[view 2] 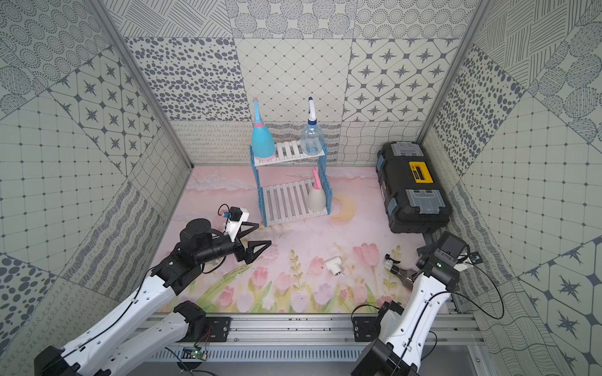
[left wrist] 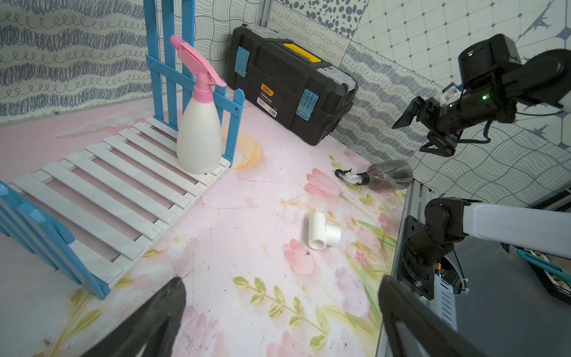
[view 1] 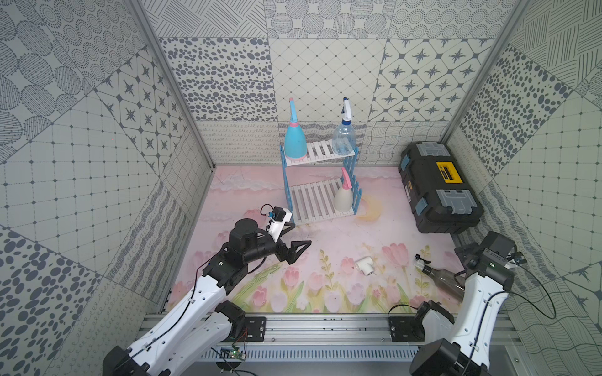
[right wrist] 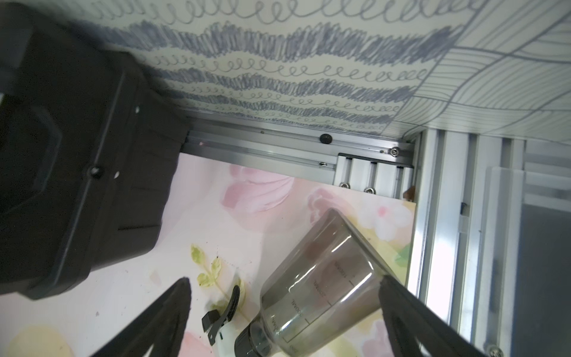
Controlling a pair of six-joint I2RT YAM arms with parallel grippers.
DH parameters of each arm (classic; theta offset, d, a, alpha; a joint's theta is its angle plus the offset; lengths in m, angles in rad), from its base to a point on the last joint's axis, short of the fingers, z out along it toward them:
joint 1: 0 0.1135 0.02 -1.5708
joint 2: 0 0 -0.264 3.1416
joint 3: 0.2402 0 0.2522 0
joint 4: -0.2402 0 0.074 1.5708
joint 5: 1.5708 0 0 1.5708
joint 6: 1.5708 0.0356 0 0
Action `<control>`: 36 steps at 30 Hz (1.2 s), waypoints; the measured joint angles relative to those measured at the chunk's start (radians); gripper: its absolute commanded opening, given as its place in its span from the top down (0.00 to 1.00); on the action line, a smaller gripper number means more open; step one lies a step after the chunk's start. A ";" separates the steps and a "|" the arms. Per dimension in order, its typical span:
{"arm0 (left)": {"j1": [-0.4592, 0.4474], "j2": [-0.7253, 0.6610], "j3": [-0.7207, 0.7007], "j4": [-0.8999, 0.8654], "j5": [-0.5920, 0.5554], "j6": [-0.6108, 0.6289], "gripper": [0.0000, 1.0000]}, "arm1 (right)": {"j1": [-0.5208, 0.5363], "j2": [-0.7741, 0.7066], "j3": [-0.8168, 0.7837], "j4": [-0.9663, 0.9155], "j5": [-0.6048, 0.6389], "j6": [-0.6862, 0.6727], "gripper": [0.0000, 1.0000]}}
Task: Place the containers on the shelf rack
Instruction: Move the container to the center of the board.
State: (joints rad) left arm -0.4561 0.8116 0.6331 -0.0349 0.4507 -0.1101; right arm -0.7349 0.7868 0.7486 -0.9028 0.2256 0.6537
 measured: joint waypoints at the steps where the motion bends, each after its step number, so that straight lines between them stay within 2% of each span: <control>1: -0.002 0.000 0.003 0.000 0.000 -0.001 0.01 | -0.020 0.006 -0.005 0.000 0.009 0.013 0.03; 10: -0.018 -0.003 0.010 -0.011 0.000 -0.002 0.01 | -0.122 0.058 -0.107 0.055 0.035 0.051 0.03; 20: -0.034 0.017 0.015 -0.018 0.001 -0.003 0.01 | -0.119 0.185 -0.182 0.192 -0.185 -0.085 0.13; 27: -0.041 0.046 0.021 -0.018 0.006 -0.018 0.01 | 0.077 0.243 -0.176 0.238 -0.257 -0.138 0.17; 36: -0.053 0.087 0.025 -0.016 0.025 -0.046 0.01 | 0.439 0.328 -0.135 0.276 -0.247 -0.072 0.22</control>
State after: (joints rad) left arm -0.5095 0.8986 0.6582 -0.0513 0.4755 -0.1562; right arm -0.2962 1.1152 0.6136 -0.6270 -0.0216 0.5816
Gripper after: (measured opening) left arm 0.991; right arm 0.792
